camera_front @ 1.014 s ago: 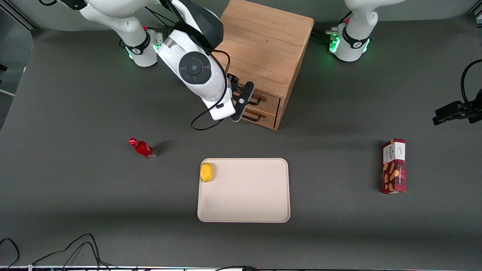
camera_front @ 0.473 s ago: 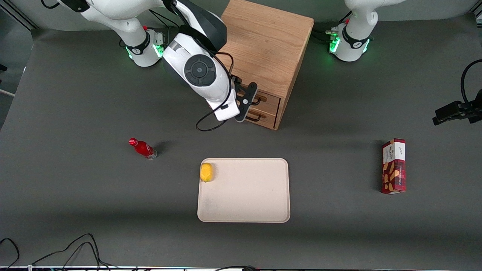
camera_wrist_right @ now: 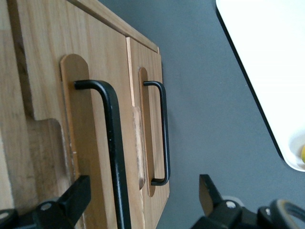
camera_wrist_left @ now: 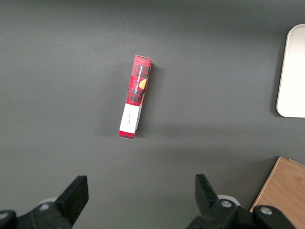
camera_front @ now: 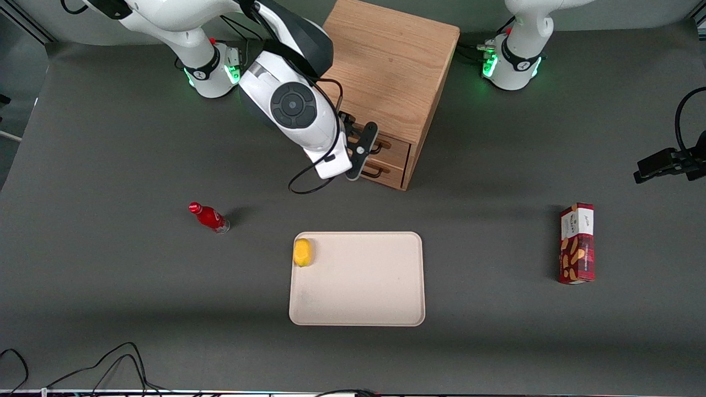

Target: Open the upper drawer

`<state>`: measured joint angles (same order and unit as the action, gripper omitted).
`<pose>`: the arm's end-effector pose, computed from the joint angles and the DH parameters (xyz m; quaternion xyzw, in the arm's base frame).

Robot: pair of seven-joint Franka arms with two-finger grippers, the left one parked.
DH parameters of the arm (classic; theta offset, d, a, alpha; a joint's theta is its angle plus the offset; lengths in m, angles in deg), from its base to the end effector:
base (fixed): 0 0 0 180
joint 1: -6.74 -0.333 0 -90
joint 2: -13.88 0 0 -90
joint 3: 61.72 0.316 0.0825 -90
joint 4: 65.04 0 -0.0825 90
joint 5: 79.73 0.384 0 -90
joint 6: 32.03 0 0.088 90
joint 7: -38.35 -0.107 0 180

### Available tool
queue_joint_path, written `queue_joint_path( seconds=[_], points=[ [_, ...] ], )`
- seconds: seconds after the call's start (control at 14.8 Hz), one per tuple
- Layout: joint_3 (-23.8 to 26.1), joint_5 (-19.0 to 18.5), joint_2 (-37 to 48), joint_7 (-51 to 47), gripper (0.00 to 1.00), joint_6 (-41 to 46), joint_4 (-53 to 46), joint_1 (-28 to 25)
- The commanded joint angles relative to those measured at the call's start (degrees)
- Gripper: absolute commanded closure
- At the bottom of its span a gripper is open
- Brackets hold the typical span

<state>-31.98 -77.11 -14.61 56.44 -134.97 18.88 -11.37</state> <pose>0.4911 0.4635 0.4183 -0.8434 -0.5157 0.0855 0.1244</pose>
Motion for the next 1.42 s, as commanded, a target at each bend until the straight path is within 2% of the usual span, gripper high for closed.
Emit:
queue_joint_path(
  seconds=[0.0,0.34,1.35],
  points=[
    [-0.04,-0.42,-1.74,0.98,0.0,-1.47,-0.17,-0.71],
    [-0.04,-2.44,-2.0,1.42,0.0,-2.44,0.8,-0.71],
    [-0.56,-2.97,-3.32,1.77,0.0,-3.41,1.77,0.0]
  ],
)
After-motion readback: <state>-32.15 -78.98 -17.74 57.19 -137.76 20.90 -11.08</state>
